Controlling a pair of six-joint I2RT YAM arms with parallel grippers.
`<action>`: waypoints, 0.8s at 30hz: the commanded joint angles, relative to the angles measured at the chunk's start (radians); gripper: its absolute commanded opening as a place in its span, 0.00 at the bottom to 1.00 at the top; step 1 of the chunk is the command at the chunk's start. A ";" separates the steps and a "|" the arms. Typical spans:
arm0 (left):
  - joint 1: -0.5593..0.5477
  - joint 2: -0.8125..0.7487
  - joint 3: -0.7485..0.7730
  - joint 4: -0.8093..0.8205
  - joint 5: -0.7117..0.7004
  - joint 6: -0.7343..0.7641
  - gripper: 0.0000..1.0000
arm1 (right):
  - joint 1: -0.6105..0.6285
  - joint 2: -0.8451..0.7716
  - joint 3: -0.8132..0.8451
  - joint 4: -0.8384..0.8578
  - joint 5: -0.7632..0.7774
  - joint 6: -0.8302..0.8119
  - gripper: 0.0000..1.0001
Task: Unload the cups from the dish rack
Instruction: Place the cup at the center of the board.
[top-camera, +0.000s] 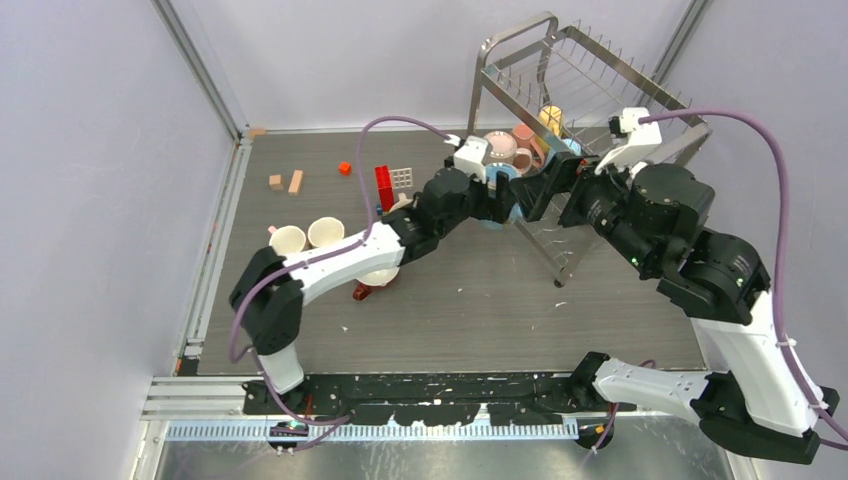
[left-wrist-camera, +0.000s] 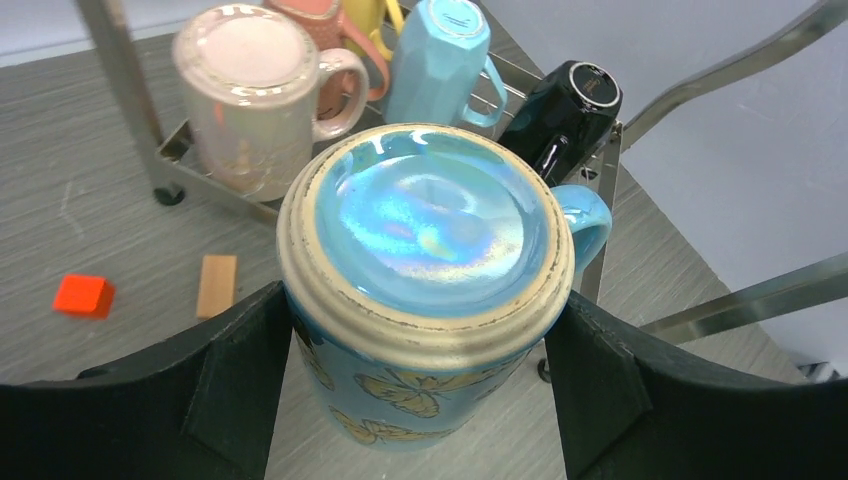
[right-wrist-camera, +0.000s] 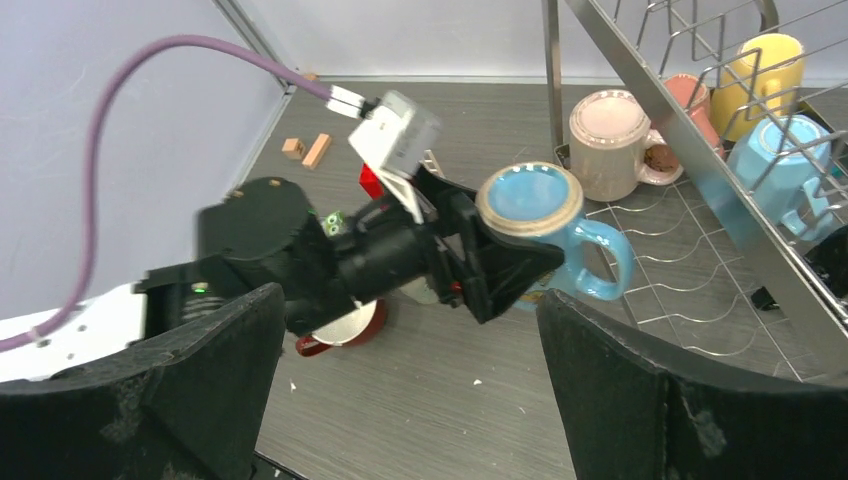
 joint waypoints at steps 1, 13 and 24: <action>0.061 -0.196 -0.006 0.012 -0.005 -0.097 0.00 | 0.006 -0.007 -0.056 0.128 -0.011 0.011 1.00; 0.248 -0.433 -0.002 -0.304 0.159 -0.277 0.00 | 0.006 -0.009 -0.295 0.377 -0.113 0.027 1.00; 0.470 -0.549 0.035 -0.384 0.493 -0.534 0.00 | 0.005 -0.022 -0.481 0.620 -0.212 -0.019 1.00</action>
